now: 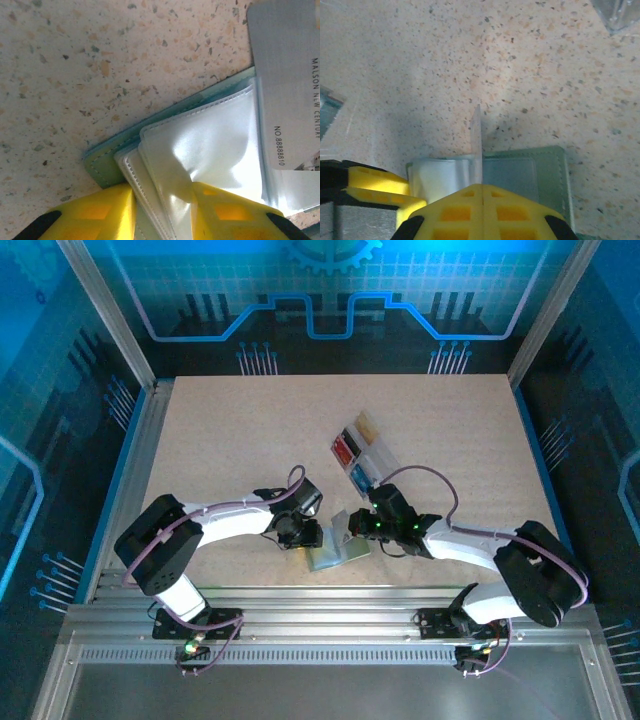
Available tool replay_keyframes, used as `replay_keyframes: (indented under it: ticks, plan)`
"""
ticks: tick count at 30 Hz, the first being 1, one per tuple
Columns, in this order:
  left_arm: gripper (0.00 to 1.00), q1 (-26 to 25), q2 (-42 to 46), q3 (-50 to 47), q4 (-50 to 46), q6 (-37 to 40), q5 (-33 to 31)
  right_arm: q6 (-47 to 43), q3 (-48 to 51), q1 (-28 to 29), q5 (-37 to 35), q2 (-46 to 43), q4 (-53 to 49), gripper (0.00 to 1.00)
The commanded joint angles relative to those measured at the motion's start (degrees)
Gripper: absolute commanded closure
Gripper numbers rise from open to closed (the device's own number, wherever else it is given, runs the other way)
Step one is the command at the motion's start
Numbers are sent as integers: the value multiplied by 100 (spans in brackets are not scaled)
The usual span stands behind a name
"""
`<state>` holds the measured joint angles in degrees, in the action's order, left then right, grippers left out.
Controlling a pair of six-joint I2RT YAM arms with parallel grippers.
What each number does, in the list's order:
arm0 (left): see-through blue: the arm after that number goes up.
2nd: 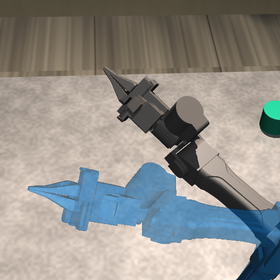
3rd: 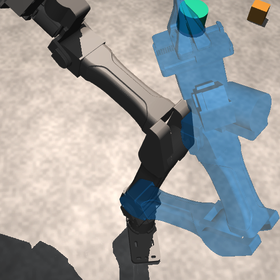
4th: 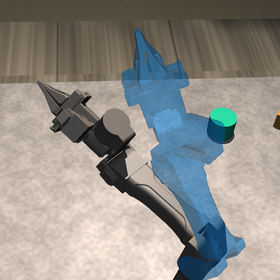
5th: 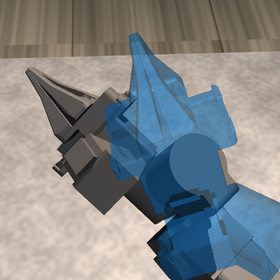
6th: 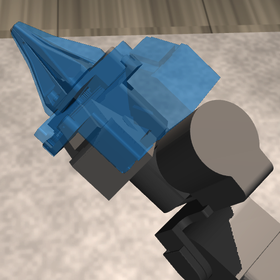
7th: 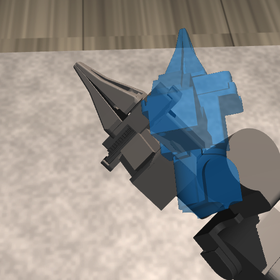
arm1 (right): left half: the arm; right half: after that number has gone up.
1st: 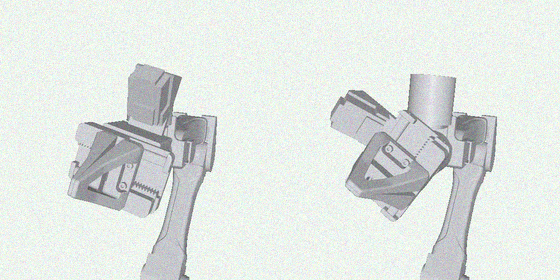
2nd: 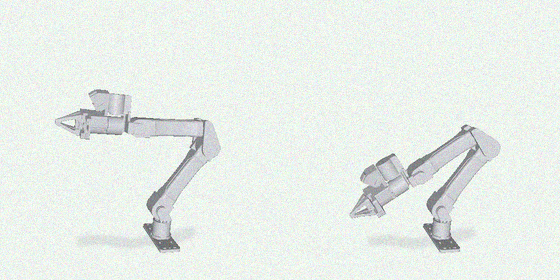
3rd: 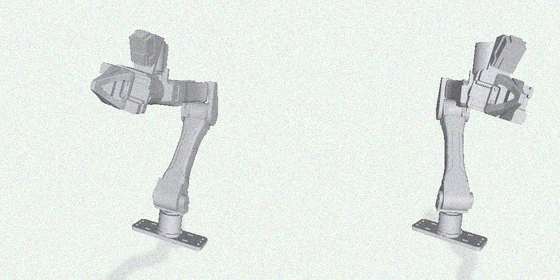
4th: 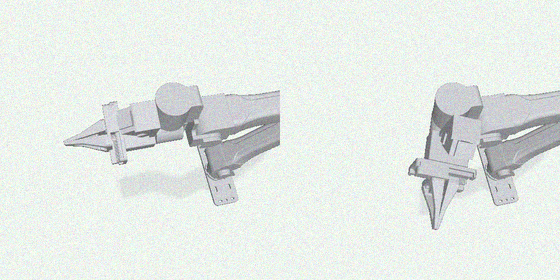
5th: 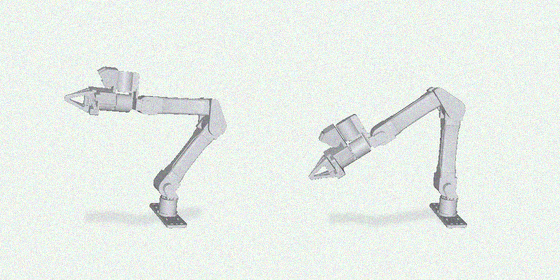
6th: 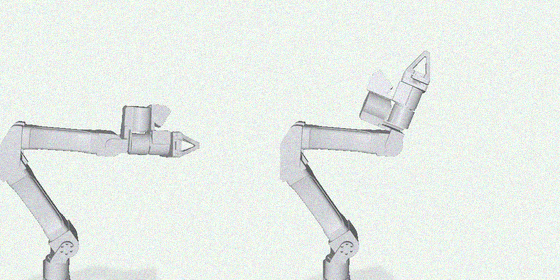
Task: Put the credit cards into the card holder
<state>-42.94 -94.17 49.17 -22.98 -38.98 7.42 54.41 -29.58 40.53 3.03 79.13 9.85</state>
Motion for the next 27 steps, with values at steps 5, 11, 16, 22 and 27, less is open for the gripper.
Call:
replay_keyframes:
  ticks: [5,11,16,22,27]
  plan:
    - [70,-109,-603,-370,470,31,-48,366,277,-160,481,184,772,100]
    - [70,-108,-652,-375,488,22,-48,471,398,-195,585,145,896,100]
    - [71,-105,-663,-368,492,9,-30,398,392,-165,542,-134,596,100]
    - [71,-106,-676,-355,505,11,-30,97,70,76,508,-38,-288,100]
    - [71,-112,-673,-344,488,22,-33,0,-150,160,710,269,-426,100]
